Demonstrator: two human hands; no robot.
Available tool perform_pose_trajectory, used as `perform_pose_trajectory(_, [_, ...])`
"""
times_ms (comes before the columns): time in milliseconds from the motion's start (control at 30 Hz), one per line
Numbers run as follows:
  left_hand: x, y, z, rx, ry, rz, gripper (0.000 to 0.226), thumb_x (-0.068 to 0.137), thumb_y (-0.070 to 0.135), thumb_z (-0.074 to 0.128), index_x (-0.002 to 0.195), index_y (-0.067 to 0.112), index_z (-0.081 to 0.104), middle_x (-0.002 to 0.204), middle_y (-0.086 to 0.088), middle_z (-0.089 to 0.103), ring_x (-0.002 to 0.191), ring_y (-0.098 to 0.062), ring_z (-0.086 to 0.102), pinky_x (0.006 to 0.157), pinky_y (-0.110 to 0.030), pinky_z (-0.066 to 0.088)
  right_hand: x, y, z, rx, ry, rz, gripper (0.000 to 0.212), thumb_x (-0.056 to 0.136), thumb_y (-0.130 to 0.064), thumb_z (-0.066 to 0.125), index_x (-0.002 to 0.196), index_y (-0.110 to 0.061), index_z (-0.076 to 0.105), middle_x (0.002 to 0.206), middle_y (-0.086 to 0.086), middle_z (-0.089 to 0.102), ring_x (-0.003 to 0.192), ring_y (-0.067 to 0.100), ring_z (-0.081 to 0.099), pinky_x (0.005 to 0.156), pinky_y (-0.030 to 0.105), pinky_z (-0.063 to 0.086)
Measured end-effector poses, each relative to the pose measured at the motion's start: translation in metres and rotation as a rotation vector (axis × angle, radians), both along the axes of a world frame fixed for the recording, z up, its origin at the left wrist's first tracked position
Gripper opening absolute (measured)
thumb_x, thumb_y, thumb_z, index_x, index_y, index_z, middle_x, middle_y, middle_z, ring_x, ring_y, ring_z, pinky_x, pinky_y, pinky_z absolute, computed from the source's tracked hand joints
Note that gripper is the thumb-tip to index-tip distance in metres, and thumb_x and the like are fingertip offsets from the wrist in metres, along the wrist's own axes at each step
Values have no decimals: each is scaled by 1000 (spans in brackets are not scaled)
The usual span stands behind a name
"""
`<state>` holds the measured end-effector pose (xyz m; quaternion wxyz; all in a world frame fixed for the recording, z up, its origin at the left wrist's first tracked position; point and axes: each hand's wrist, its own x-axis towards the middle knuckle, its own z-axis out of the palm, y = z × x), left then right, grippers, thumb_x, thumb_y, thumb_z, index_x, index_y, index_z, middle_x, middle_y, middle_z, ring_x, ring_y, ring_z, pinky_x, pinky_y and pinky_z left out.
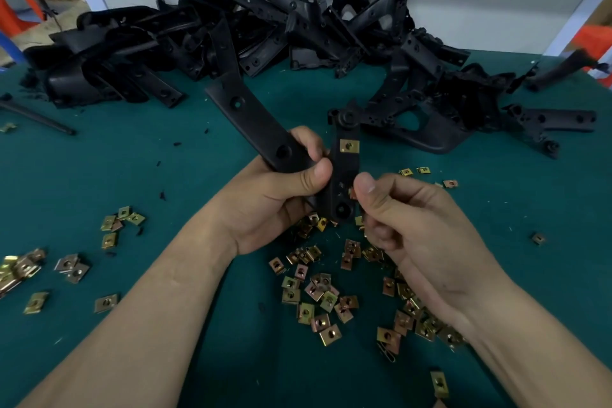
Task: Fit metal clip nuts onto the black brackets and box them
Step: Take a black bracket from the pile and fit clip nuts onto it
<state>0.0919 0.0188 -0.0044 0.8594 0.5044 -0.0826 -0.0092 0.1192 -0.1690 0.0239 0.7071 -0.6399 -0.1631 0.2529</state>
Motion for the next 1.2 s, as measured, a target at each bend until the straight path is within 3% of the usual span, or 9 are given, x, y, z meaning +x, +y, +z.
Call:
perform_pose_trajectory(133, [2, -2, -2, 122, -2, 53, 25, 78, 11, 81, 80, 19, 57, 86, -9, 52, 80, -22, 60, 69, -31, 54, 0, 1, -5, -47, 14, -19, 27, 69, -47, 75, 57, -24, 67, 55, -10, 43, 51, 5, 35, 51, 17, 32])
perform_pose_trajectory(300, [2, -4, -1, 68, -35, 89, 20, 76, 15, 77, 78, 20, 58, 82, -2, 60, 76, -17, 64, 66, -28, 54, 0, 3, -5, -33, 12, -13, 26, 75, -47, 74, 62, -25, 70, 57, -12, 44, 52, 4, 35, 50, 15, 34])
perform_pose_trajectory(367, [2, -5, 0, 24, -39, 99, 20, 77, 16, 77, 77, 22, 58, 81, 0, 63, 73, -16, 65, 66, -28, 54, 2, 3, -2, -17, -21, -5, 24, 77, -48, 73, 71, -24, 75, 63, -3, 44, 58, 8, 33, 53, 16, 35])
perform_pose_trajectory(467, [3, -5, 0, -6, -13, 143, 22, 84, 11, 72, 77, 20, 53, 80, -1, 65, 72, -16, 67, 65, -26, 57, 4, 1, -1, -8, -39, -12, 21, 77, -40, 75, 82, -21, 78, 71, 1, 52, 65, 10, 44, 59, 18, 43])
perform_pose_trajectory(633, [3, -6, -1, 27, 0, 153, 26, 83, 11, 74, 76, 19, 50, 83, -4, 67, 72, -18, 66, 67, -28, 53, 6, 0, -3, 1, -13, 1, 14, 77, -32, 75, 71, -19, 74, 65, 0, 50, 63, 9, 44, 57, 19, 40])
perform_pose_trajectory(767, [3, -7, -1, 31, -6, 154, 27, 79, 12, 76, 75, 18, 51, 83, -5, 63, 73, -19, 65, 68, -31, 50, 10, -3, -5, -41, -100, -8, 18, 74, -37, 76, 68, -21, 71, 63, -2, 49, 62, 9, 42, 57, 20, 37])
perform_pose_trajectory(1000, [3, -12, -2, 42, -38, 124, 20, 83, 9, 73, 76, 19, 57, 84, -3, 68, 79, -21, 67, 69, -29, 55, 15, -6, -7, 5, -145, 71, 22, 78, -31, 75, 95, -18, 79, 86, -7, 72, 78, 1, 62, 70, 14, 48])
perform_pose_trajectory(1100, [3, -9, -1, 37, -38, 113, 19, 84, 11, 71, 76, 22, 58, 81, 2, 67, 76, -17, 66, 67, -26, 54, 17, -7, -7, 31, -70, 89, 25, 76, -29, 79, 99, -21, 79, 96, 3, 72, 90, 14, 62, 83, 29, 48])
perform_pose_trajectory(1200, [2, -8, -1, -2, -26, 102, 16, 80, 16, 75, 80, 22, 60, 87, -4, 67, 76, -18, 68, 66, -28, 57, 16, -6, -6, 75, -23, 65, 30, 74, -26, 81, 102, -17, 77, 102, 13, 72, 98, 24, 65, 101, 45, 47])
